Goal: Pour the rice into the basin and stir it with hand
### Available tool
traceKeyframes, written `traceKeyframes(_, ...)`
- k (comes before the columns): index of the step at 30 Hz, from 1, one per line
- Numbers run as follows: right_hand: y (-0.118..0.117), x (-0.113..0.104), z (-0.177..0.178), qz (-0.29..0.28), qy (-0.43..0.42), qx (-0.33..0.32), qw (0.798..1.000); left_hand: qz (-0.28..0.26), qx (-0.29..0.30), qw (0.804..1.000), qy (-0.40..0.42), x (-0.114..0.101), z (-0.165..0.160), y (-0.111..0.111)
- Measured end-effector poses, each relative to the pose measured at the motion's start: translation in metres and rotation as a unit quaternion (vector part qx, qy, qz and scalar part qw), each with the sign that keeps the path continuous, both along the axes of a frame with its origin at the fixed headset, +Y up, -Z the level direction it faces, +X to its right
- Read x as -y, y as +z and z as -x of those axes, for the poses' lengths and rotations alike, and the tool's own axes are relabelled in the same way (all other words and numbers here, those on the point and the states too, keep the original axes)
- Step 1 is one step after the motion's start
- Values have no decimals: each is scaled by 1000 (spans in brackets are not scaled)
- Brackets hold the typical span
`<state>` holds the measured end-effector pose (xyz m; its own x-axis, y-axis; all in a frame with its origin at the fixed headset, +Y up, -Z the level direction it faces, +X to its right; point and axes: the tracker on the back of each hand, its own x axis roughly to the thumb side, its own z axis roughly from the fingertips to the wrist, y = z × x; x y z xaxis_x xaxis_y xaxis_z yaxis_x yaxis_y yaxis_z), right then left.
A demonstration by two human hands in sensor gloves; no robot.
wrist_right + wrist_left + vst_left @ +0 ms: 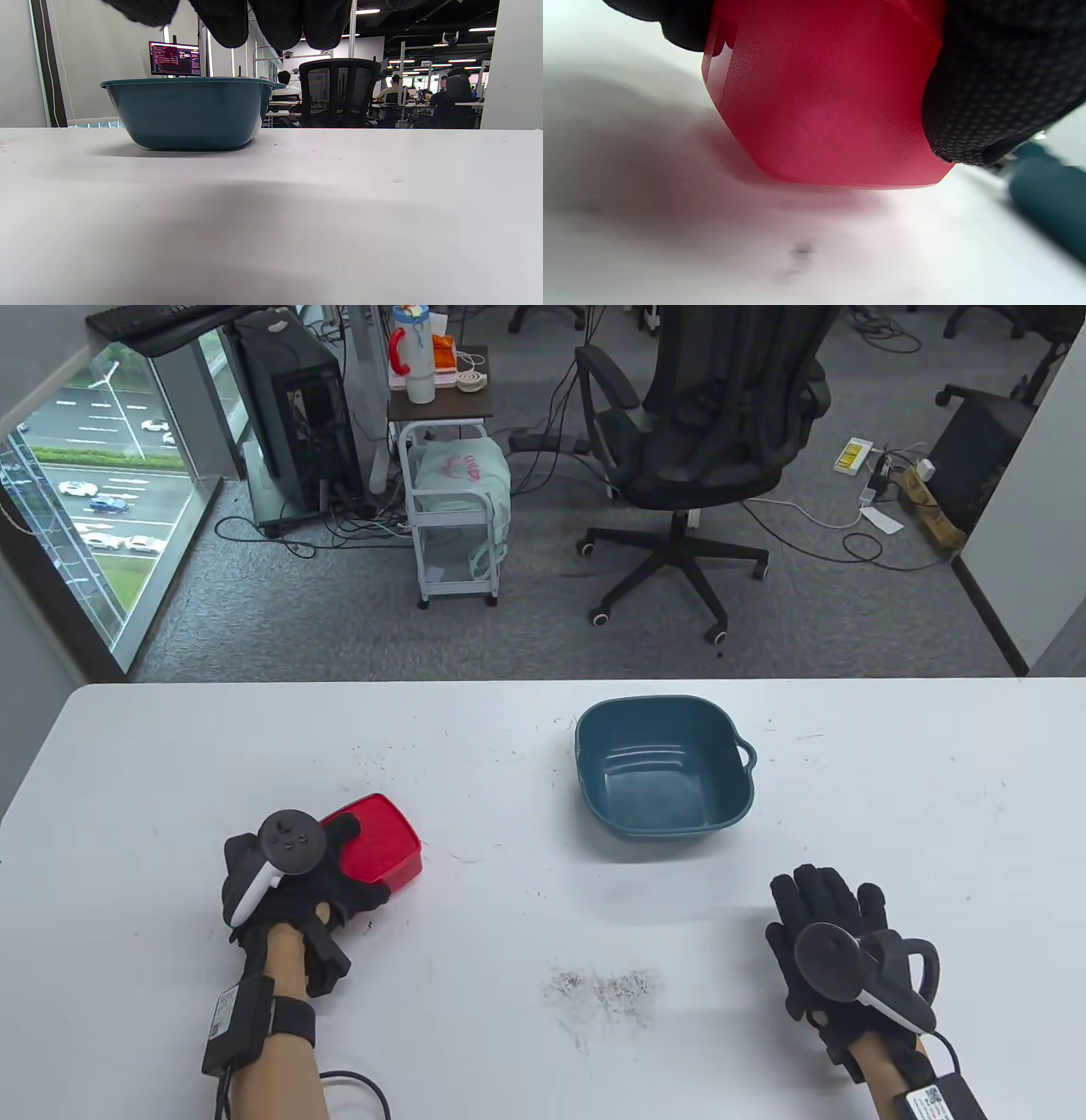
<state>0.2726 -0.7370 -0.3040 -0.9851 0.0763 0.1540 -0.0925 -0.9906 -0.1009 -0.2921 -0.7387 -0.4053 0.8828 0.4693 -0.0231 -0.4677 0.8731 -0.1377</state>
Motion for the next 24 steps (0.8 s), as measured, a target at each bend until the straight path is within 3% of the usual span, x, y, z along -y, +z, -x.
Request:
traceKeyframes(5, 0, -1, -1, 4, -3, -2, 1000, -62, 75, 995, 18, -29, -76, 17)
traceKeyframes(10, 2, -2, -3, 2, -14, -8, 1000, -83, 156, 982, 61, -34, -161, 41)
traceKeyframes(16, 3, -5, -6, 1, -27, -13, 1000, -64, 243, 967, 40, -11, -241, 69)
traceKeyframes(23, 4, -6, -6, 1, -33, -20, 999, -10, 285, 958, -36, 39, -276, 86)
traceKeyframes(24, 4, -6, -6, 2, -31, -20, 999, -18, 289, 956, -34, 36, -273, 88)
